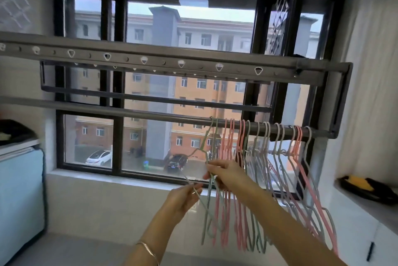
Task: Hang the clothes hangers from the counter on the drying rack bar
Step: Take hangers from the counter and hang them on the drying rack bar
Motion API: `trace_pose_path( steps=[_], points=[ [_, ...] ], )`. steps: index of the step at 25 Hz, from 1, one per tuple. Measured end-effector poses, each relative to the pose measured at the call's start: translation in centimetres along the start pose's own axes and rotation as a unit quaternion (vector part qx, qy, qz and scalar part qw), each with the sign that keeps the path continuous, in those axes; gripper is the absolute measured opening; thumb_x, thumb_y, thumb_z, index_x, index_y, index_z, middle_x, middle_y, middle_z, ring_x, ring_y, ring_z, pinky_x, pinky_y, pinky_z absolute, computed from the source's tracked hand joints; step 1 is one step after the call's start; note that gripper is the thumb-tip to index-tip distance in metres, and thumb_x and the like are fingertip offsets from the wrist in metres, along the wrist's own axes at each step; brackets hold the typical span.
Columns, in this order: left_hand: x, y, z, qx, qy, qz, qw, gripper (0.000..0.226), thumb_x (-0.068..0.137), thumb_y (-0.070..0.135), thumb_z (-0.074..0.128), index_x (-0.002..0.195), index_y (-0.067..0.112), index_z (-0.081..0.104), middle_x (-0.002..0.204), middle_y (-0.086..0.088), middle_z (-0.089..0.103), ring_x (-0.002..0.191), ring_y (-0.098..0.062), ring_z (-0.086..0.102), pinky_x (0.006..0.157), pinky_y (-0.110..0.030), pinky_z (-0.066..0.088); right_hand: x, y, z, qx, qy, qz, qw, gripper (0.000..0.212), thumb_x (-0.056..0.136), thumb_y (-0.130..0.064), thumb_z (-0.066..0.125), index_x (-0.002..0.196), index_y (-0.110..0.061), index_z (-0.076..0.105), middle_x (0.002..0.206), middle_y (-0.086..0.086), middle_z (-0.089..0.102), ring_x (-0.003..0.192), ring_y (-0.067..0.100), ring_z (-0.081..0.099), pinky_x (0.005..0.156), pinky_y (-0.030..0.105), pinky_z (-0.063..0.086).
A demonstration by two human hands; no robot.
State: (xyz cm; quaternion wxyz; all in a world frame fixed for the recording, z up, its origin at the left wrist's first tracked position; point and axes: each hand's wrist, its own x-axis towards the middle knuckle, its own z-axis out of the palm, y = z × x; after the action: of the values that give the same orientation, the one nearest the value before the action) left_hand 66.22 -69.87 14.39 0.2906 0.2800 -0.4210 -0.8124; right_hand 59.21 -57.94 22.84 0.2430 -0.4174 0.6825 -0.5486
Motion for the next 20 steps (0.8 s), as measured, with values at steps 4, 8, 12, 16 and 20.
trace_pose_path(
  steps=[4,8,12,16,20],
  points=[
    [-0.8,0.1,-0.3,0.098,0.021,0.023,0.995,0.036,0.096,0.012,0.05,0.128,-0.005,0.046,0.118,-0.016,0.055,0.092,-0.026,0.061,0.073,-0.031,0.056,-0.3,0.5,-0.7,-0.082,0.012,-0.009,0.997,0.032,0.094,-0.022,0.052,0.125,-0.014,0.05,0.095,0.003,0.068,0.048,0.011,0.056,0.051,0.023,0.051],
    [-5.3,3.1,2.2,0.213,0.086,0.212,0.95,0.04,0.098,0.025,0.043,0.137,0.014,0.04,0.136,-0.008,0.046,0.122,-0.023,0.045,0.098,-0.033,0.037,-1.9,1.3,-3.8,-0.1,0.074,-0.1,0.987,0.024,0.093,-0.023,0.052,0.117,-0.02,0.057,0.116,0.0,0.061,0.078,0.014,0.067,0.068,0.024,0.056],
    [-10.3,3.2,8.3,0.304,0.021,0.384,0.872,0.045,0.096,0.03,0.046,0.14,0.023,0.038,0.142,0.005,0.043,0.128,-0.012,0.041,0.1,-0.026,0.033,-4.3,2.8,-9.2,-0.121,0.146,-0.172,0.967,0.021,0.093,-0.023,0.053,0.112,-0.026,0.061,0.118,-0.005,0.061,0.111,0.008,0.053,0.091,0.017,0.04],
    [-12.1,-1.4,16.6,0.39,-0.036,0.45,0.803,0.049,0.095,0.037,0.046,0.142,0.029,0.033,0.146,0.011,0.038,0.129,-0.002,0.034,0.101,-0.02,0.027,-8.1,5.0,-17.8,-0.108,0.217,-0.195,0.95,0.023,0.091,-0.023,0.055,0.112,-0.031,0.06,0.12,-0.01,0.058,0.112,0.006,0.052,0.084,0.01,0.037],
    [-11.9,-8.7,27.0,0.443,-0.081,0.454,0.769,0.054,0.096,0.041,0.043,0.145,0.03,0.026,0.15,0.01,0.031,0.138,-0.008,0.026,0.107,-0.023,0.022,-12.8,9.1,-29.1,-0.131,0.293,-0.167,0.932,0.027,0.091,-0.02,0.057,0.117,-0.027,0.059,0.114,-0.015,0.058,0.113,0.007,0.052,0.091,0.018,0.038]
  ],
)
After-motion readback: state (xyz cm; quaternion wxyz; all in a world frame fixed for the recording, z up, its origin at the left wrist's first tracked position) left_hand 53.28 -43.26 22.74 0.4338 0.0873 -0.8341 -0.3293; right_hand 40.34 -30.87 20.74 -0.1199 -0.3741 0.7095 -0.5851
